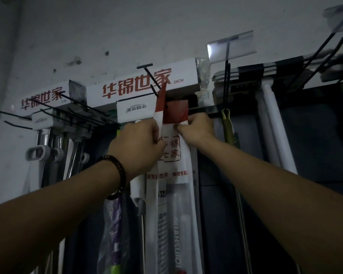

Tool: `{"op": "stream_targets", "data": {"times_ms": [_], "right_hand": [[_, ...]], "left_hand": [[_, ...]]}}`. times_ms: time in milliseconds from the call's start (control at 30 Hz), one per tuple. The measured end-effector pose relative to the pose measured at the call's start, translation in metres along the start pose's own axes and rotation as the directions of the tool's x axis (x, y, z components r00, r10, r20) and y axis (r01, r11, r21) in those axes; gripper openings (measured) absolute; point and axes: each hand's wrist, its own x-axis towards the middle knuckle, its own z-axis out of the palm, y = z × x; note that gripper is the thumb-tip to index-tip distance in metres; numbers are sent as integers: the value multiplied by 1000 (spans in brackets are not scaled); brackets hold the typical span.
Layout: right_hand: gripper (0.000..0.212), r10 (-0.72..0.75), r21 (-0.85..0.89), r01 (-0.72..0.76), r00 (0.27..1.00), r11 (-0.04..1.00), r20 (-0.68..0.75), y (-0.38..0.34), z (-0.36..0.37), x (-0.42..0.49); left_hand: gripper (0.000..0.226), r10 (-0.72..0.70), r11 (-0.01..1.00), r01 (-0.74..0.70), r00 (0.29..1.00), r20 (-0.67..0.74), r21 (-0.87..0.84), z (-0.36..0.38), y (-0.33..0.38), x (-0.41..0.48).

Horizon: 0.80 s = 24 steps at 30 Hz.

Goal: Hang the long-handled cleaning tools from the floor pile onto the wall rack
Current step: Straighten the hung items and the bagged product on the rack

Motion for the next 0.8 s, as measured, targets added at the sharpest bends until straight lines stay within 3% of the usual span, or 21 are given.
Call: {"op": "stream_targets", "data": {"times_ms": [200, 400, 800], "right_hand": [[23, 9, -39, -9, 1000, 999, -6, 14, 4, 12], [41, -4, -60, 3, 1000, 998, -25, 30, 8, 20], [33, 25, -157, -32, 999, 987, -43, 63, 27, 41]], "left_hand": [[24, -6, 1000, 6, 1000, 8, -18, -1, -2, 1], [24, -6, 999, 6, 1000, 13, -38, -2, 4, 1], [25, 22, 999, -22, 1000, -18, 24, 9, 1, 3]]}}
